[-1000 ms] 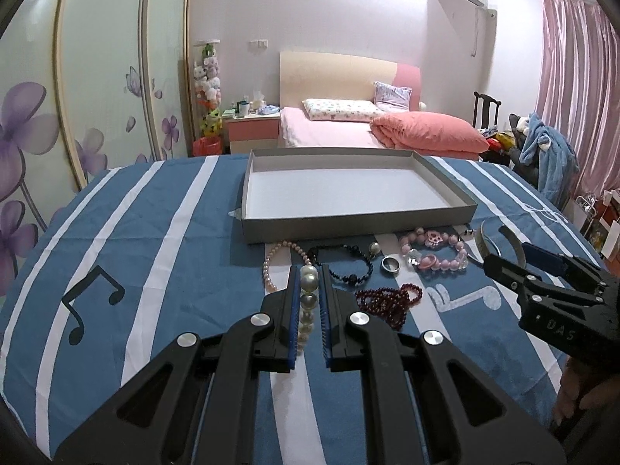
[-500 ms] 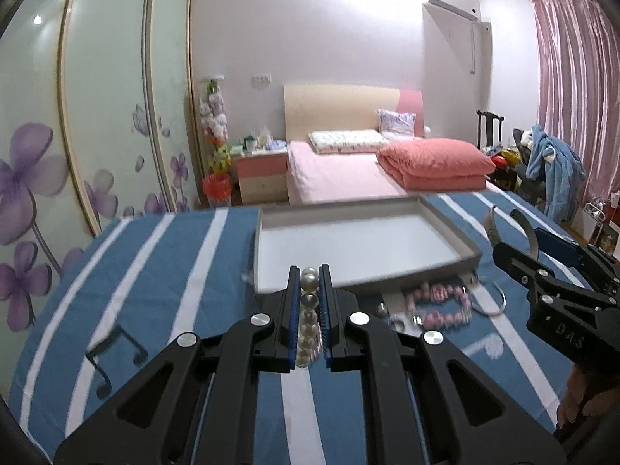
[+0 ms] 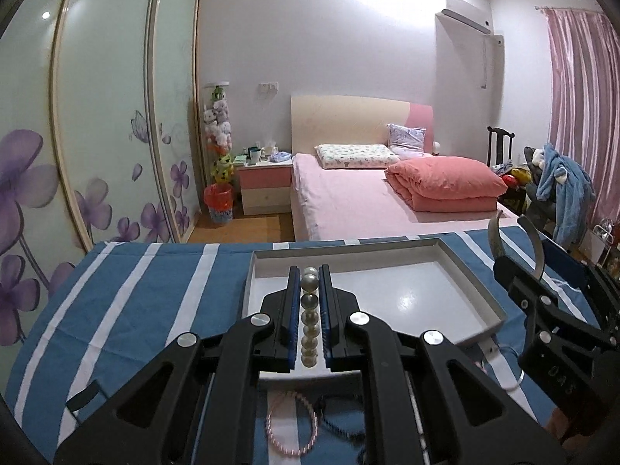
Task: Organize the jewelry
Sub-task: 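Carry the cuff into the gray tray and release while the left tool drops the pearls there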
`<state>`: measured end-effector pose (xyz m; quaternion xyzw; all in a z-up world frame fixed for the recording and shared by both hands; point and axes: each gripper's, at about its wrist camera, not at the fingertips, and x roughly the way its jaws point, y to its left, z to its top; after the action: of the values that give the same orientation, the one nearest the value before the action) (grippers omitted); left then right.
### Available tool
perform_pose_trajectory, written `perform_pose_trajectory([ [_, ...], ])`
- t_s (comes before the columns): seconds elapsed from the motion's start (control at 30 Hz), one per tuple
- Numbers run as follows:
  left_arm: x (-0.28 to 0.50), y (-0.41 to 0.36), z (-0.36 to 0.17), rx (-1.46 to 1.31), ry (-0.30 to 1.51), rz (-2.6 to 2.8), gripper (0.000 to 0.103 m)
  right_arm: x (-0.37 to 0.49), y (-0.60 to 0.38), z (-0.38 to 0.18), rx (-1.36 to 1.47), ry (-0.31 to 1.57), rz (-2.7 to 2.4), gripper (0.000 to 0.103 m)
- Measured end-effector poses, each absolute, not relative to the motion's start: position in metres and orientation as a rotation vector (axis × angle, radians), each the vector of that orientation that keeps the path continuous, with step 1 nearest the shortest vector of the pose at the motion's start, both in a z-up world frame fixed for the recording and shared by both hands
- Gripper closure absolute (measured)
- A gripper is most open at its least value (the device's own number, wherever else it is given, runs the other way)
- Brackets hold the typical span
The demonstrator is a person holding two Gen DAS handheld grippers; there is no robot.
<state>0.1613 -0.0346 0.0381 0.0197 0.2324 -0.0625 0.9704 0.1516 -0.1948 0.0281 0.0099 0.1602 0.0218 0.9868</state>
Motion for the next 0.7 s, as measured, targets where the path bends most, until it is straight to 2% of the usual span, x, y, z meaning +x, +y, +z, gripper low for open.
perform_pose_trajectory([
  [0.17,0.183,-0.042,0.029,0.032,0.507,-0.127,0.093,0.186,-0.194,0.015,0.023,0.377,0.047,0.039],
  [0.4,0.212,-0.049,0.011,0.024,0.568,-0.136,0.093,0.238,-0.193,-0.016,0.053,0.554,0.075,0.039],
  [0.7,0.235,-0.047,-0.009,0.017,0.642,-0.145,0.093,0.265,-0.182,-0.056,0.040,0.731,0.094,0.038],
])
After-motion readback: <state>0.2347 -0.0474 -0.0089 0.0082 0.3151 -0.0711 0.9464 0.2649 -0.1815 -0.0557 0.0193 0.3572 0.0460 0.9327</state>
